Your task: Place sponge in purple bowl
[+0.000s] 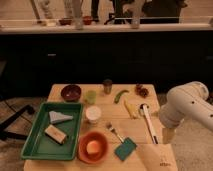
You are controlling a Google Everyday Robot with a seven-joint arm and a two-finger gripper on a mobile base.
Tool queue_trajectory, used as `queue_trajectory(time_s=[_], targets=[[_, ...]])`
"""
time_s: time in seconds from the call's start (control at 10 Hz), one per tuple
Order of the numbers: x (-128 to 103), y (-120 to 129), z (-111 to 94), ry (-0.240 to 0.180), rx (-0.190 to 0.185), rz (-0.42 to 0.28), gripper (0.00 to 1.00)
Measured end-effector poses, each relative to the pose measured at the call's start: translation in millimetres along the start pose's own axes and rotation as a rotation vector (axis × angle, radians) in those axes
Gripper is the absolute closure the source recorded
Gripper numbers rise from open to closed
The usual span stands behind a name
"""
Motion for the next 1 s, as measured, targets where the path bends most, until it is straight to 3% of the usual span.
queue_trajectory(time_s=[0.4,0.6,0.8,1.0], targets=[[-1,0,0,-0.001,-0.001,0.0,0.2],[-4,2,3,-0.042,-0.003,-0.021,0.2],[-23,5,14,-0.081,-0.028,-0.078,0.2],[-72,4,30,-0.132,-0.067,-0.172,0.2]])
